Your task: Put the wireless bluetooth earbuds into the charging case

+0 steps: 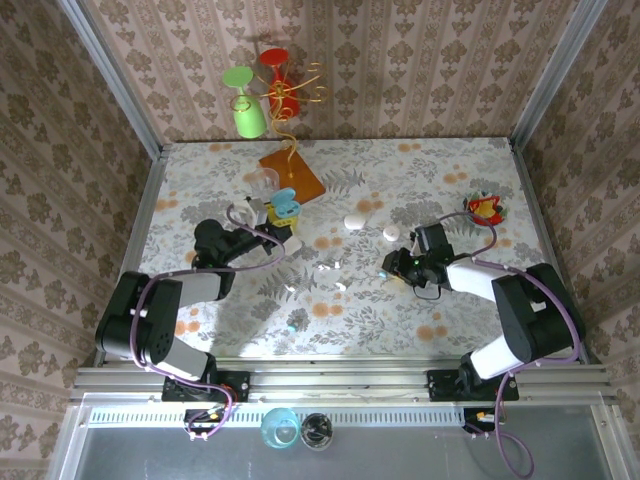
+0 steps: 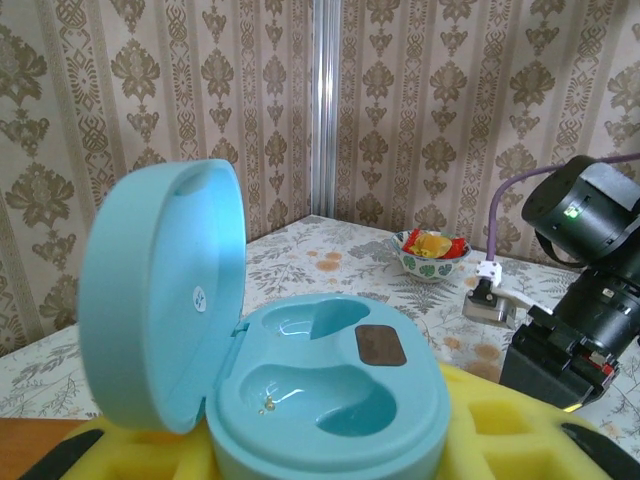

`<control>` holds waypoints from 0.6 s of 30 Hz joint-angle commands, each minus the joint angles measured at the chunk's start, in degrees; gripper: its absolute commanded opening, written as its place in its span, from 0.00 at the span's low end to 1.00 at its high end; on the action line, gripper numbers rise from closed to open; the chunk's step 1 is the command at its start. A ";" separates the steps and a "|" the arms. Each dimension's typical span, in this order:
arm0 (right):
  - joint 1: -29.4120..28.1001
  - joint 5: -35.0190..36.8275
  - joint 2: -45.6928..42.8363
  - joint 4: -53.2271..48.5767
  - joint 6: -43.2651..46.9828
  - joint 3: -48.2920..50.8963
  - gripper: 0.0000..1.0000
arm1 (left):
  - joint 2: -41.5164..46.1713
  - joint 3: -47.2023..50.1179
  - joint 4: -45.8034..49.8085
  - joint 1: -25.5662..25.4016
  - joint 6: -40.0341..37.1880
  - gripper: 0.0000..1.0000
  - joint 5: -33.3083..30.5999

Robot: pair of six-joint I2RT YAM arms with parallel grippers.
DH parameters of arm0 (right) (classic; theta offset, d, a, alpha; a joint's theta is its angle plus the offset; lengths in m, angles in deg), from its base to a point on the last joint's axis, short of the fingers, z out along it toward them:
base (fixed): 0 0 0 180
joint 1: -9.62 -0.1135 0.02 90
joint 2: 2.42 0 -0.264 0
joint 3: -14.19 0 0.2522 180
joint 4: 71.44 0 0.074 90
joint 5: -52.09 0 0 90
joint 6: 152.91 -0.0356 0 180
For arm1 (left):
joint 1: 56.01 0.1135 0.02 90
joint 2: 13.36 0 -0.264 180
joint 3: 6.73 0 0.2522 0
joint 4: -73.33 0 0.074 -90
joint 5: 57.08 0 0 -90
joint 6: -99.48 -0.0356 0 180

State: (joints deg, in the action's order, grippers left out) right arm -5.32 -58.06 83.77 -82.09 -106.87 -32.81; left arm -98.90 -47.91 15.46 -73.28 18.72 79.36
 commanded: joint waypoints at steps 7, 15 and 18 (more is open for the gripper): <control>-2.35 -4.01 -0.46 1.36 -2.68 0.52 0.44 | -1.39 -1.76 -2.11 -1.03 -0.34 0.35 0.05; -4.93 -4.40 0.30 1.64 -3.47 -0.78 0.44 | -0.97 -1.23 -2.13 -1.05 -0.82 0.35 -0.47; -5.28 -4.92 -0.36 1.66 -3.62 -0.87 0.44 | -1.20 -1.23 -2.11 -1.07 -0.93 0.35 -0.55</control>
State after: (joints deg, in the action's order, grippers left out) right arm -10.17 -61.57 83.77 -81.02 -109.69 -32.72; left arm -99.80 -48.15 15.46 -73.98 18.72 79.12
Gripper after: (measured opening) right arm 0.444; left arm 0.378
